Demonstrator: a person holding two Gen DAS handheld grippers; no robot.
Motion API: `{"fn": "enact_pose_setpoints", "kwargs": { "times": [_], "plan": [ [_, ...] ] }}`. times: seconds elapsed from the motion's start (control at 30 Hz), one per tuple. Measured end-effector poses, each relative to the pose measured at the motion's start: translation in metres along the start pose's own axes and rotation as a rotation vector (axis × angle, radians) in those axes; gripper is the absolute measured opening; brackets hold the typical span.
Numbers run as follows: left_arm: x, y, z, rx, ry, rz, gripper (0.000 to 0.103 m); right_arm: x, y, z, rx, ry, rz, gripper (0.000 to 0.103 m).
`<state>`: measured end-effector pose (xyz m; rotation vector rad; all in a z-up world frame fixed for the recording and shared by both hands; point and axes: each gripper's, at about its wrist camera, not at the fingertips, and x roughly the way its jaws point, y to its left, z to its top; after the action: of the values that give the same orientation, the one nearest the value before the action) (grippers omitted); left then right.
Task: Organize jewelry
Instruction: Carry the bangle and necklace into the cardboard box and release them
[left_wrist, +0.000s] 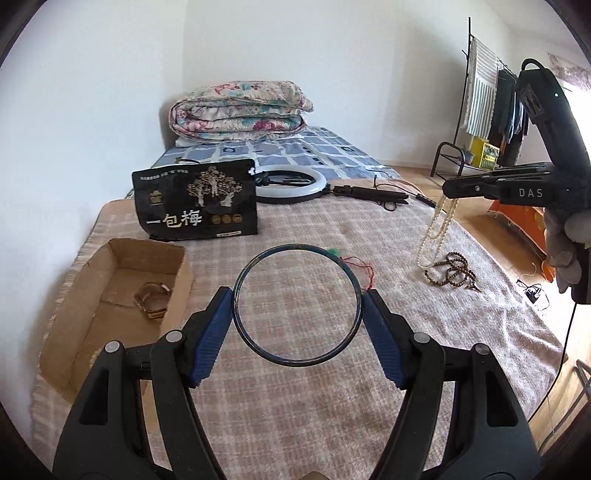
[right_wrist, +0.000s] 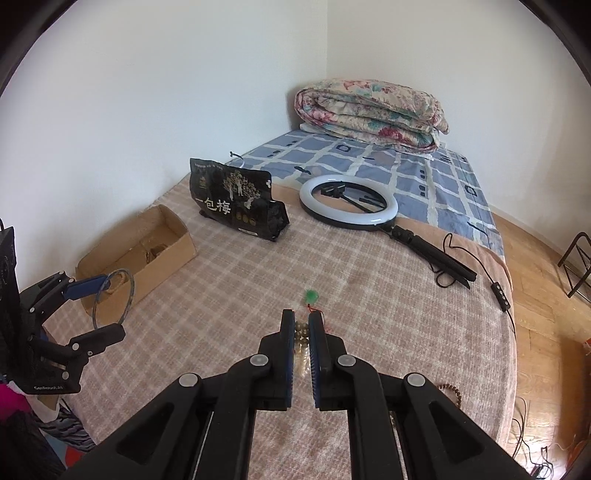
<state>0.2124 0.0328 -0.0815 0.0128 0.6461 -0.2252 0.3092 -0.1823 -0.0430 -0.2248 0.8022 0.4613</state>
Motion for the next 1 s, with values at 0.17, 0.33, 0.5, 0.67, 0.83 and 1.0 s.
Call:
{"fn": "enact_pose_setpoints", "kwargs": {
  "times": [0.17, 0.33, 0.5, 0.67, 0.83, 1.0],
  "plan": [
    [-0.016, 0.035, -0.001, -0.041, -0.010, 0.035, 0.072, 0.001, 0.030, 0.017, -0.020, -0.014, 0.027, 0.005],
    [-0.029, 0.074, -0.003, -0.065, -0.011, 0.086, 0.072, 0.012, 0.068, 0.035, -0.059, -0.020, 0.064, 0.005],
    [-0.036, 0.118, -0.008, -0.123, -0.002, 0.142, 0.072, 0.028, 0.106, 0.053, -0.089, -0.029, 0.115, 0.005],
    [-0.040, 0.158, -0.014, -0.185, 0.011, 0.189, 0.072, 0.049, 0.141, 0.068, -0.107, -0.031, 0.171, 0.005],
    [-0.040, 0.190, -0.025, -0.238, 0.028, 0.222, 0.072, 0.071, 0.176, 0.077, -0.130, -0.026, 0.221, 0.005],
    [-0.034, 0.207, -0.034, -0.255, 0.053, 0.245, 0.072, 0.091, 0.206, 0.084, -0.137, -0.022, 0.271, 0.005]
  ]
}}
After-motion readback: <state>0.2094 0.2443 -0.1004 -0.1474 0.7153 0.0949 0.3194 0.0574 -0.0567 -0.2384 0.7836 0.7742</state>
